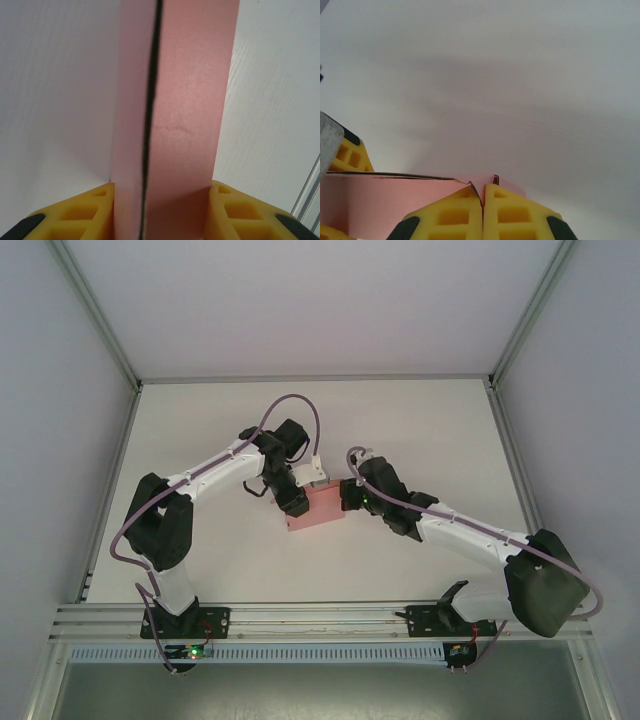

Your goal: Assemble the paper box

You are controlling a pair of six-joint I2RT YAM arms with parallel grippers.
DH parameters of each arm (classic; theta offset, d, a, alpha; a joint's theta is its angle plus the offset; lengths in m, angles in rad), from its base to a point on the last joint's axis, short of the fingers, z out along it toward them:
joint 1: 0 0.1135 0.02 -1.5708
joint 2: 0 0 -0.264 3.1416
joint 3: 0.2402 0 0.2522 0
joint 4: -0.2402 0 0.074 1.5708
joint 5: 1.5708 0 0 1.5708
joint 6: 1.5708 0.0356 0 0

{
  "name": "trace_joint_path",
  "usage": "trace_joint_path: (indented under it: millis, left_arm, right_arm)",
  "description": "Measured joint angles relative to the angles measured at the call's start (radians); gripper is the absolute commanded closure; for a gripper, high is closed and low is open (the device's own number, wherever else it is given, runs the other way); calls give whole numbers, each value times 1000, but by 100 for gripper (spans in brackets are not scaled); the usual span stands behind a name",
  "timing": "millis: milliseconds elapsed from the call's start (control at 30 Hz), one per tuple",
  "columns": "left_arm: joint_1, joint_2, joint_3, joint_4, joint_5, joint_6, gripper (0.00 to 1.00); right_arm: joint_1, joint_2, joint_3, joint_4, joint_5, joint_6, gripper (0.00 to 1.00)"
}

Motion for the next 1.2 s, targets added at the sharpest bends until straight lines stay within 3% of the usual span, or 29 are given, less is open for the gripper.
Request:
trace_joint_path:
  millis: [300, 533, 700, 767, 933, 1200]
  left_arm:
    - [1, 41, 52, 8, -11, -11, 74]
    - [31, 99, 124, -3, 12, -36, 66]
    - [37, 127, 168, -29, 10, -44, 54]
    - [37, 127, 168, -24, 3, -55, 39]
    - [37, 121, 174, 39, 0, -82, 21]
    - [37, 42, 174, 53, -108, -120, 16]
  right_arm:
    - [36, -5, -130, 224, 145, -129, 100]
    - [35, 102, -118, 351, 232, -162, 100]
    - [35, 125, -77, 313, 262, -146, 100]
    - [36, 119, -67, 285, 261, -134, 100]
    - [61, 116, -27, 203, 252, -103, 100]
    - [64, 139, 28, 132, 254, -67, 100]
